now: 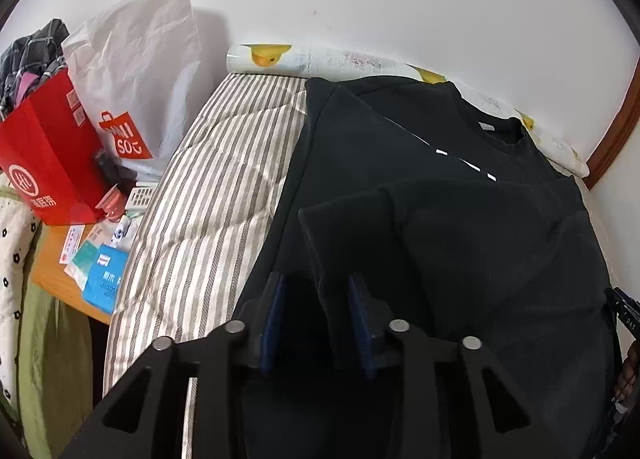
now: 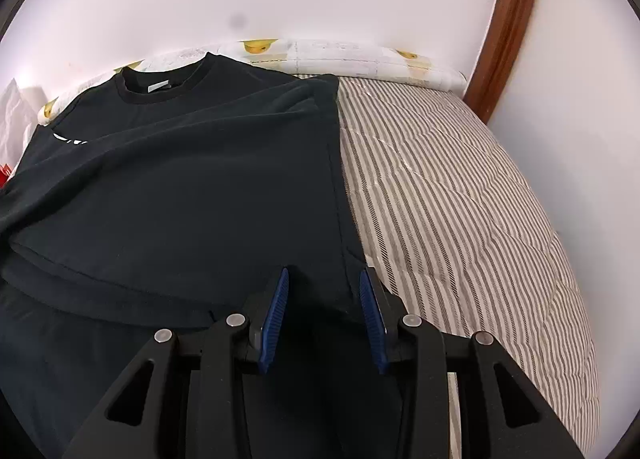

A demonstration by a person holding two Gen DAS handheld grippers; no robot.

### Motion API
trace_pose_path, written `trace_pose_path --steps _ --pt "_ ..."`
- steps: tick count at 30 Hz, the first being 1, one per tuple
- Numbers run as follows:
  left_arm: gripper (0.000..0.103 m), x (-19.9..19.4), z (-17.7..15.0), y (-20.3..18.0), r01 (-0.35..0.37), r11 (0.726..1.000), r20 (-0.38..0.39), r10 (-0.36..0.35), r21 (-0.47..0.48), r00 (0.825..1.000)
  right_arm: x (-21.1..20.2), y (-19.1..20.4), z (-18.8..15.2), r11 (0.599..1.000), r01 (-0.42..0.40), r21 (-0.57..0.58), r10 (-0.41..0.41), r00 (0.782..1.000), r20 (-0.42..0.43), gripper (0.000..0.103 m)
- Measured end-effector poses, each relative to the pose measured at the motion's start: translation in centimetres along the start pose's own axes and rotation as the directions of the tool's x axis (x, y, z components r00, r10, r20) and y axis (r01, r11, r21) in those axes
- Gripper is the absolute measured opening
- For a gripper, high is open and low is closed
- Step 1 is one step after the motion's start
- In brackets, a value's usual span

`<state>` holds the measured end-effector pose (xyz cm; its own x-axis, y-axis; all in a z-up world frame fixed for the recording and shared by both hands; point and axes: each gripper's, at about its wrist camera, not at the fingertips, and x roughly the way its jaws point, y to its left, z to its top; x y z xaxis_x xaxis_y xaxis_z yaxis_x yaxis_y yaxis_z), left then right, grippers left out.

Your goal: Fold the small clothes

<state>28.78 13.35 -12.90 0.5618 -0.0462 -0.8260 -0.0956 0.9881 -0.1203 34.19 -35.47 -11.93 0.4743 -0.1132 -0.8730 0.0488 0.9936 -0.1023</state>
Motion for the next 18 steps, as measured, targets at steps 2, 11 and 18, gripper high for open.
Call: trace_pose_path --steps 2,11,18 --pt "0.039 -0.5 -0.5 0.0 0.003 1.0 0.005 -0.003 0.003 1.0 -0.9 -0.7 -0.7 1.0 -0.016 0.011 0.016 1.0 0.011 0.038" --pt "0.044 -3.4 -2.9 -1.6 -0.001 0.999 0.042 -0.001 0.053 0.999 -5.3 -2.9 -3.5 0.998 -0.043 0.049 0.04 0.997 0.064 0.038" --pt "0.044 -6.0 -5.1 -2.6 0.017 0.997 0.055 -0.021 0.073 0.998 -7.7 -4.2 -5.7 0.997 -0.029 0.065 0.024 0.998 0.062 0.038"
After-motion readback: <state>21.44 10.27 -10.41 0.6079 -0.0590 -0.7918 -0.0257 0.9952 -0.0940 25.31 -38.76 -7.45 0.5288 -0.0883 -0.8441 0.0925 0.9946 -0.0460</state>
